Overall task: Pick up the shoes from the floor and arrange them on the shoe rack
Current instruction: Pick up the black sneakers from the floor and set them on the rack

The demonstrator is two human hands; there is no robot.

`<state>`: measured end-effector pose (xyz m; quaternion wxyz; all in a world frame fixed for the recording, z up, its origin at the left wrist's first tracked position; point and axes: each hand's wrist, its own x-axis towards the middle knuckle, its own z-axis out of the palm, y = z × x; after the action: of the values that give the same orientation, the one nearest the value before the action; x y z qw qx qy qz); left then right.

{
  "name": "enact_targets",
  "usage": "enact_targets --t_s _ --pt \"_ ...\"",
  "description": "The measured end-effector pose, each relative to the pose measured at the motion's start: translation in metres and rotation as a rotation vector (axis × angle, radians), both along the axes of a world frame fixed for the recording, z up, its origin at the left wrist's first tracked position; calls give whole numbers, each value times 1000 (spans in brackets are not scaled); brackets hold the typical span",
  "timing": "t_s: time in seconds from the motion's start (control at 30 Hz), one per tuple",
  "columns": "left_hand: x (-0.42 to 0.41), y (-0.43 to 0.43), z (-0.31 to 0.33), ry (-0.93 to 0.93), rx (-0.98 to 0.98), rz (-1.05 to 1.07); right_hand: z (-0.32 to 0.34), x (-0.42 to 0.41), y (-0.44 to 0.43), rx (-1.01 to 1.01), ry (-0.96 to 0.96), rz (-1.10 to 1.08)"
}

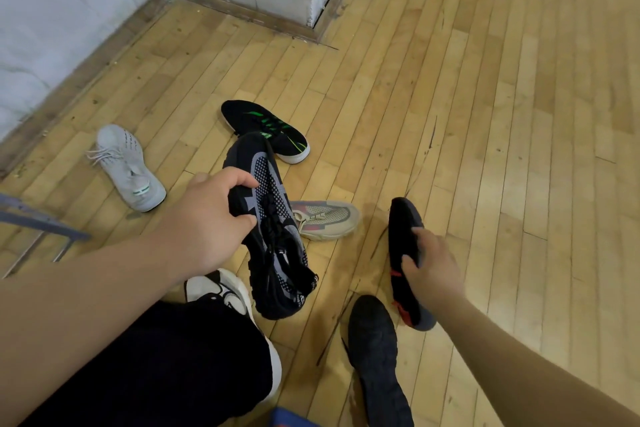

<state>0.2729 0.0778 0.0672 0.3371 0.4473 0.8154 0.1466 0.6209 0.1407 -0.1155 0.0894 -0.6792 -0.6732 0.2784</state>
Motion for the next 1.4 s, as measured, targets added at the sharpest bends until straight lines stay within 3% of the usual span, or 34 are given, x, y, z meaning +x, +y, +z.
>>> enact_targets --t_s 0.17,0.3,0.5,0.77,1.0,1.4 --pt "4 1 2 4 -17 -8 -23 -29 -53 -294 -103 323" --pt "3 -5 0 -31 -18 -28 -46 -29 -65 -594 -232 215" --pt "-7 -9 -3 -50 -27 -22 -51 -41 -69 -661 -51 111" --pt "-27 -10 27 20 79 56 51 -132 -18 -378 181 315" --pt "-75 -40 93 51 235 190 177 -213 23 -191 555 336" --pt "-169 -202 223 146 707 551 369 -392 -41 -45 848 749"
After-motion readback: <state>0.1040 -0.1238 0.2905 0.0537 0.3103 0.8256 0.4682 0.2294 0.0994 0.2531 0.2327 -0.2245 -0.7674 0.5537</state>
